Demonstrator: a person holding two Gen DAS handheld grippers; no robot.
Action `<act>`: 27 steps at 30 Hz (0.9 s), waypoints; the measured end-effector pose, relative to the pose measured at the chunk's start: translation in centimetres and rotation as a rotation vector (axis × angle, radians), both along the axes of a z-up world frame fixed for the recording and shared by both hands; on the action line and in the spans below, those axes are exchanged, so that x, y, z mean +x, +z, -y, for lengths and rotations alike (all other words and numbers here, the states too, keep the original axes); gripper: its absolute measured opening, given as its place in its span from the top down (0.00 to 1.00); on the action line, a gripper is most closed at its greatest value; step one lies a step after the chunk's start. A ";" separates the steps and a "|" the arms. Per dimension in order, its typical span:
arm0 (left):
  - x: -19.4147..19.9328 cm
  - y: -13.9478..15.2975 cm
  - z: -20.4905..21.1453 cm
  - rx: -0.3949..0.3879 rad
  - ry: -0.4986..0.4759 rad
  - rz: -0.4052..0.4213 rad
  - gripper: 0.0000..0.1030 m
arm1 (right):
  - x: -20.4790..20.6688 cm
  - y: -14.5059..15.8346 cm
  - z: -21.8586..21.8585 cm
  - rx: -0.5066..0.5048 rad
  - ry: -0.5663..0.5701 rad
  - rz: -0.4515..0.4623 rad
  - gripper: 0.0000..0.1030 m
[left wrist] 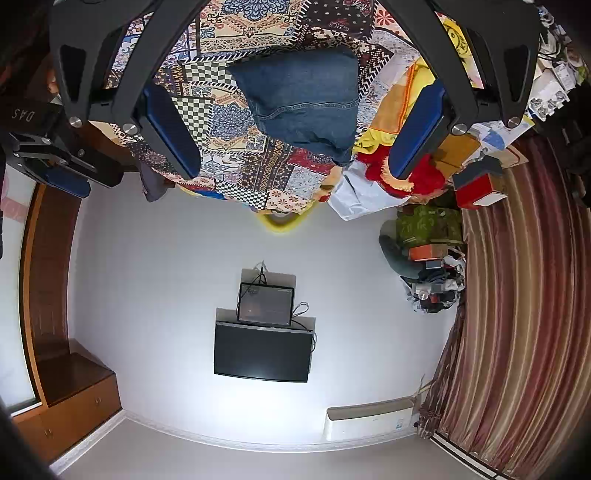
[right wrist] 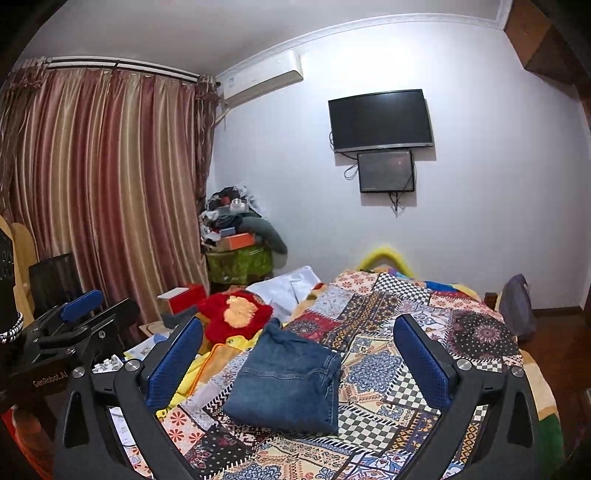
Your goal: Fold large clothes
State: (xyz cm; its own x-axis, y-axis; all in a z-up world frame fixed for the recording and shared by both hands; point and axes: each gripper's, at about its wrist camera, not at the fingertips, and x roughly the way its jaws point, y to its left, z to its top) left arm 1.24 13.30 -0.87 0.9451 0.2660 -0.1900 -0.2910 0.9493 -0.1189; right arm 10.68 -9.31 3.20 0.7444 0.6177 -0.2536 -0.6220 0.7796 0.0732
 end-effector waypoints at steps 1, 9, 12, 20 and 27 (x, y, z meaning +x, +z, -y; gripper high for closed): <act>0.0 -0.1 0.0 -0.001 0.000 -0.001 0.00 | 0.1 -0.1 0.0 0.000 -0.002 -0.002 0.00; 0.1 -0.5 -0.2 -0.007 -0.002 -0.010 0.00 | 0.5 -0.4 -0.2 -0.011 0.001 -0.014 0.00; 0.1 -0.6 -0.1 -0.007 -0.001 -0.013 0.00 | 0.7 -0.5 -0.4 -0.017 0.002 -0.016 0.00; 0.4 -0.9 -0.4 -0.017 -0.010 -0.021 0.00 | 0.8 -0.6 -0.4 -0.019 0.007 -0.023 0.00; 0.5 -0.9 -0.4 -0.025 -0.021 -0.020 0.00 | 0.9 -0.9 -0.3 -0.020 0.007 -0.032 0.00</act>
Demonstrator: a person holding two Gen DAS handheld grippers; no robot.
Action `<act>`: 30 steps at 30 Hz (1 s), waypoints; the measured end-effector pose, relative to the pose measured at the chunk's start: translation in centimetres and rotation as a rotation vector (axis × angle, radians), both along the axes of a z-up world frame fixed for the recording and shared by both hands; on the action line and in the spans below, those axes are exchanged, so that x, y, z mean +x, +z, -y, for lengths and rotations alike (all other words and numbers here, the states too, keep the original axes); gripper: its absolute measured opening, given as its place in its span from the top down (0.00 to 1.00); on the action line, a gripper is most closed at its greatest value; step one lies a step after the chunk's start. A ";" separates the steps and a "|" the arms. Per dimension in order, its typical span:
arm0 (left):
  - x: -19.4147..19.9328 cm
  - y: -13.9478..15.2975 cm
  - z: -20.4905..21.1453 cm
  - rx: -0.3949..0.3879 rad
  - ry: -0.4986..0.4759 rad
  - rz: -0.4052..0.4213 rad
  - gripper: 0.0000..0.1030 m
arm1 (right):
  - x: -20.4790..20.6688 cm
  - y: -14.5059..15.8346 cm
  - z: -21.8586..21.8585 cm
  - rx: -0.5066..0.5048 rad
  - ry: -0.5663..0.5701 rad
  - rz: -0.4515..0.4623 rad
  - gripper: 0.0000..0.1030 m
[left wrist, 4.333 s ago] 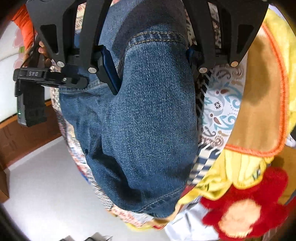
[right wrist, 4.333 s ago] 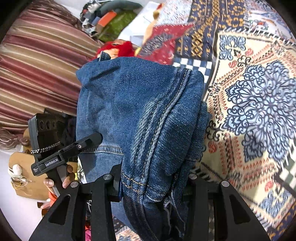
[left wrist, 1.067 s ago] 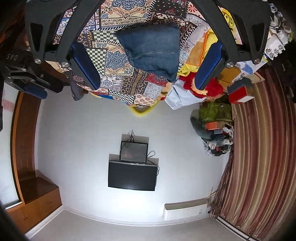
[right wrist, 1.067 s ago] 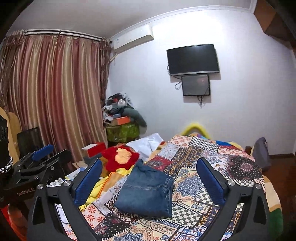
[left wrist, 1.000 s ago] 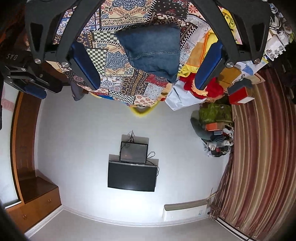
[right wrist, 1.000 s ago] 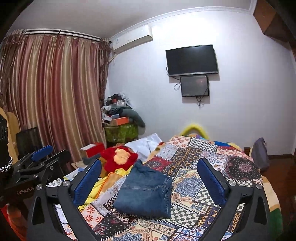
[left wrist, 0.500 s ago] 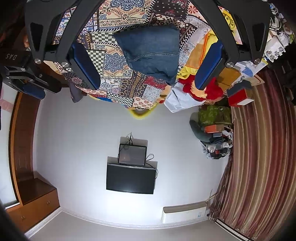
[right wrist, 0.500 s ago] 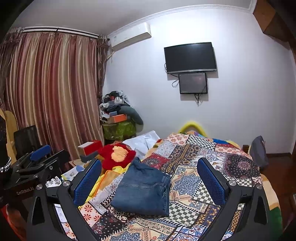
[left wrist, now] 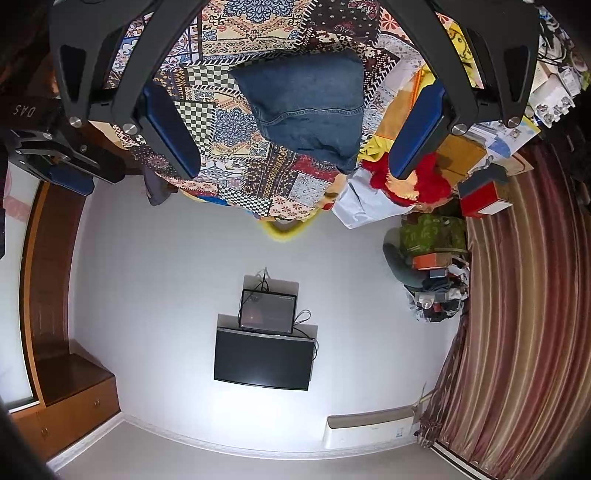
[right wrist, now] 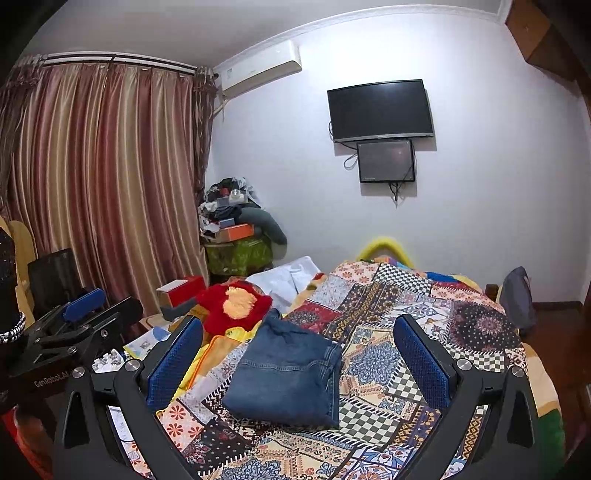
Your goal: Fold large clothes
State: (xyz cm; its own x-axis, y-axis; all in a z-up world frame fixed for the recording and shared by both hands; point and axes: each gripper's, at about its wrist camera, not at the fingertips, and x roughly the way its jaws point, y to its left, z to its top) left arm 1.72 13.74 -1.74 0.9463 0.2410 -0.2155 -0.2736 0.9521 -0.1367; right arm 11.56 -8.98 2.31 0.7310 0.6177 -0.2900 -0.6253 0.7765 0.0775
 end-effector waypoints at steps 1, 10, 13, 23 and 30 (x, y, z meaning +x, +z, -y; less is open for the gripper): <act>0.0 0.0 0.0 -0.001 0.000 0.000 0.00 | 0.1 0.0 0.1 0.000 0.000 -0.001 0.00; 0.1 0.0 0.0 -0.001 -0.001 0.000 0.00 | 0.0 0.0 0.1 0.001 0.001 -0.002 0.00; 0.1 -0.1 0.0 -0.002 -0.007 0.000 0.00 | 0.0 0.0 0.2 0.001 0.001 -0.003 0.00; 0.1 -0.1 0.1 -0.008 -0.042 0.005 0.00 | 0.0 -0.1 0.0 0.001 -0.002 -0.008 0.00; 0.1 -0.1 0.1 -0.013 -0.047 0.006 0.00 | -0.1 -0.2 -0.1 0.000 -0.007 -0.012 0.00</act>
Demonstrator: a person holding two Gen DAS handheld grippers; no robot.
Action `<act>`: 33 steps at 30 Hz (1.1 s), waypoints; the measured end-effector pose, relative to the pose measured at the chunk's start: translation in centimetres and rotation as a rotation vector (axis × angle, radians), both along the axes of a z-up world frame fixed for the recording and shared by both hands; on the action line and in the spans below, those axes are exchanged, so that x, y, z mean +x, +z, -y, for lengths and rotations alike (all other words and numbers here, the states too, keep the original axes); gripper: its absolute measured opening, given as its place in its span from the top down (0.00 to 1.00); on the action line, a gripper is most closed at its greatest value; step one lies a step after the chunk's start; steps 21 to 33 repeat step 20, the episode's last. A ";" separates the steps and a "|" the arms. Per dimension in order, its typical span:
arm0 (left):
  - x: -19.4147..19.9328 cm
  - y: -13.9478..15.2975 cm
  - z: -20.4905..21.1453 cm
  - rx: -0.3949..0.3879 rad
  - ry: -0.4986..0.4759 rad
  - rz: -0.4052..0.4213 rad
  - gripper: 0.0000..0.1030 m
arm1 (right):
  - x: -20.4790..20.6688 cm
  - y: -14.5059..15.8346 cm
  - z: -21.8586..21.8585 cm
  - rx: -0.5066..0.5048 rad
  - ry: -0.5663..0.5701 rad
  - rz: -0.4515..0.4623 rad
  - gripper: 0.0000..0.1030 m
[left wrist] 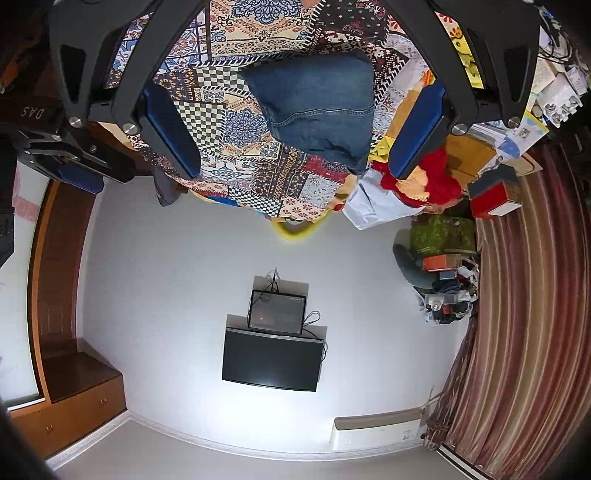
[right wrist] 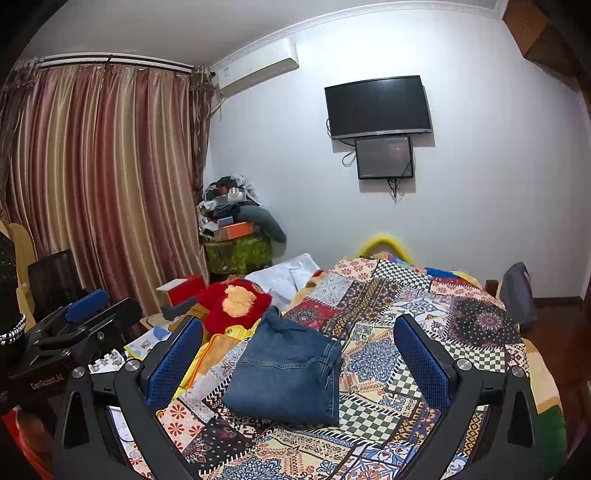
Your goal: Fold large clothes
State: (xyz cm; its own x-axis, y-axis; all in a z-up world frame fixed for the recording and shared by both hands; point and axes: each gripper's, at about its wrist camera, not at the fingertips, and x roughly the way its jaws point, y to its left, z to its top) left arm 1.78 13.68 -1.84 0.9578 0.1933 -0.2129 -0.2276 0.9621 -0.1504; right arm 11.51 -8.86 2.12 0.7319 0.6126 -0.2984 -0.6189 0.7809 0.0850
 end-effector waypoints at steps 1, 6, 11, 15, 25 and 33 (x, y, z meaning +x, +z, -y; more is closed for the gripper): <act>0.0 0.0 0.0 -0.004 -0.006 -0.002 0.00 | -0.1 0.0 -0.1 0.000 -0.001 -0.001 0.00; -0.1 0.0 0.1 -0.010 -0.005 -0.006 0.00 | 0.1 0.0 -0.1 0.004 -0.006 -0.010 0.00; 0.0 0.0 0.1 -0.008 -0.005 -0.007 0.00 | 0.2 -0.1 -0.1 0.006 -0.009 -0.016 0.00; 0.1 0.1 0.1 -0.007 -0.005 -0.008 0.00 | 0.3 -0.1 -0.1 0.008 -0.007 -0.021 0.00; 0.2 0.1 -0.1 -0.012 0.001 -0.009 0.00 | 0.5 -0.1 -0.1 0.007 -0.009 -0.025 0.00; 0.2 0.1 -0.1 -0.012 0.001 -0.009 0.00 | 0.5 -0.1 -0.1 0.007 -0.009 -0.025 0.00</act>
